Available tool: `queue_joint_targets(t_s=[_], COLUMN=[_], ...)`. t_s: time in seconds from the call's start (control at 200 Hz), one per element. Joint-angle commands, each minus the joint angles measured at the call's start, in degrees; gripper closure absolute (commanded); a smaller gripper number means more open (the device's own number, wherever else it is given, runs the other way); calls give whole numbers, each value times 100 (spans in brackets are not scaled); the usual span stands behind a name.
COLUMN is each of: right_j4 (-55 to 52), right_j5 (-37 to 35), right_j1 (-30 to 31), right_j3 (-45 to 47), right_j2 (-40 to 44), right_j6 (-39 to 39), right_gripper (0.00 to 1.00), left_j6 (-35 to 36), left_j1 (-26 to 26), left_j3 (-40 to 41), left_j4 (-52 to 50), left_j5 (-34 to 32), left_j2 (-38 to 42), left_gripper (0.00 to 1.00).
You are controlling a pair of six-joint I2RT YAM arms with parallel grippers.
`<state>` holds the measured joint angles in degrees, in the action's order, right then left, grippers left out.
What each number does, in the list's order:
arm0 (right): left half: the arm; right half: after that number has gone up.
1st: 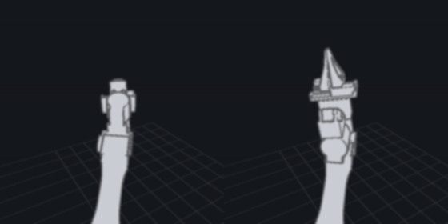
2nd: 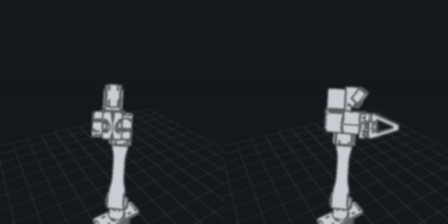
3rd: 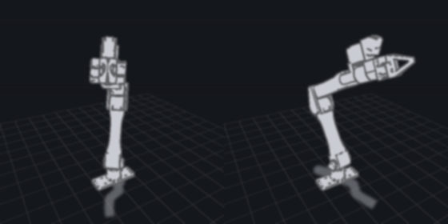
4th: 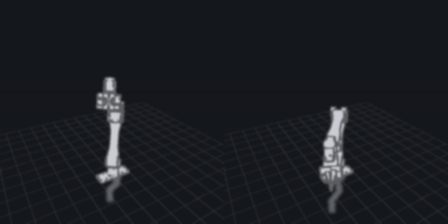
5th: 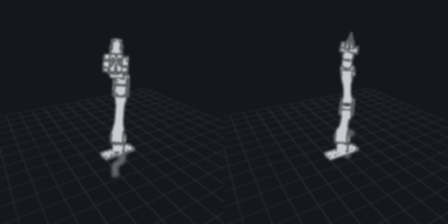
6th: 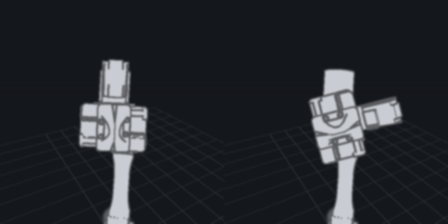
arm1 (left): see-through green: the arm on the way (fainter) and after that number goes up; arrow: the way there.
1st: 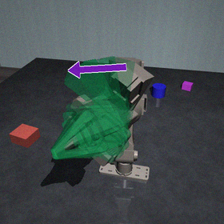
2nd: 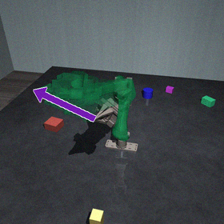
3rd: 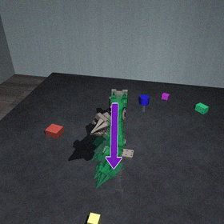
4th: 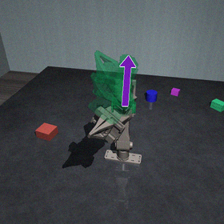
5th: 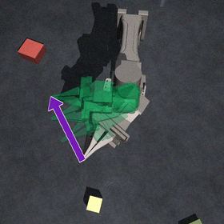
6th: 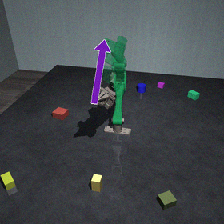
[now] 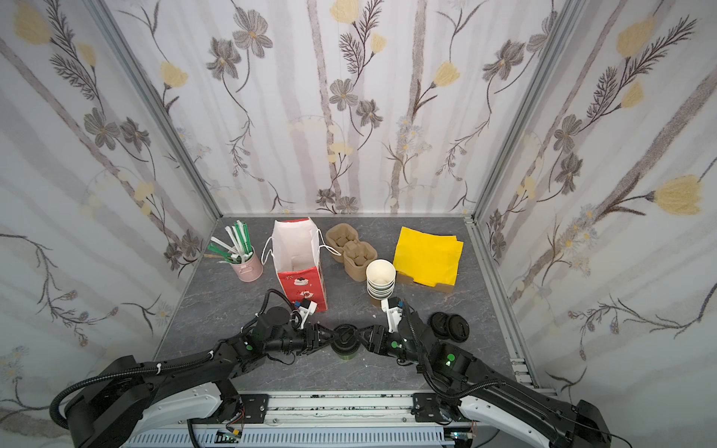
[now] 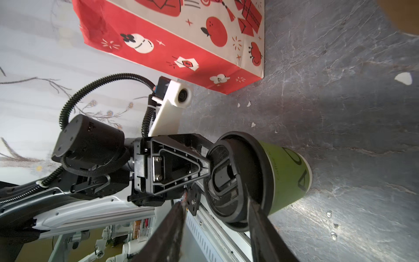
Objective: Pack a coffee takeout order
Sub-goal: Close the lid on the coffee cup.
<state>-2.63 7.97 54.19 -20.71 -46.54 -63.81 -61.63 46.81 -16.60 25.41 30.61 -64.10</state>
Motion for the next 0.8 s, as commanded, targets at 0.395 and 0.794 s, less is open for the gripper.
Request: queue_joint_targets(t_s=[0.395,0.794], right_j4=[693,1133], right_j5=[167,278], right_j1=[-172,-188], right_j3=[442,616], right_j2=[-419,-553], right_j6=[-517,-674], right_gripper=[62,70], left_j6=[83,99], left_j1=[-9,-10], left_j3=[14,21], left_j4=[-212,-229], left_j5=[-141,-152], left_j2=[2,-15], left_gripper=[49,49])
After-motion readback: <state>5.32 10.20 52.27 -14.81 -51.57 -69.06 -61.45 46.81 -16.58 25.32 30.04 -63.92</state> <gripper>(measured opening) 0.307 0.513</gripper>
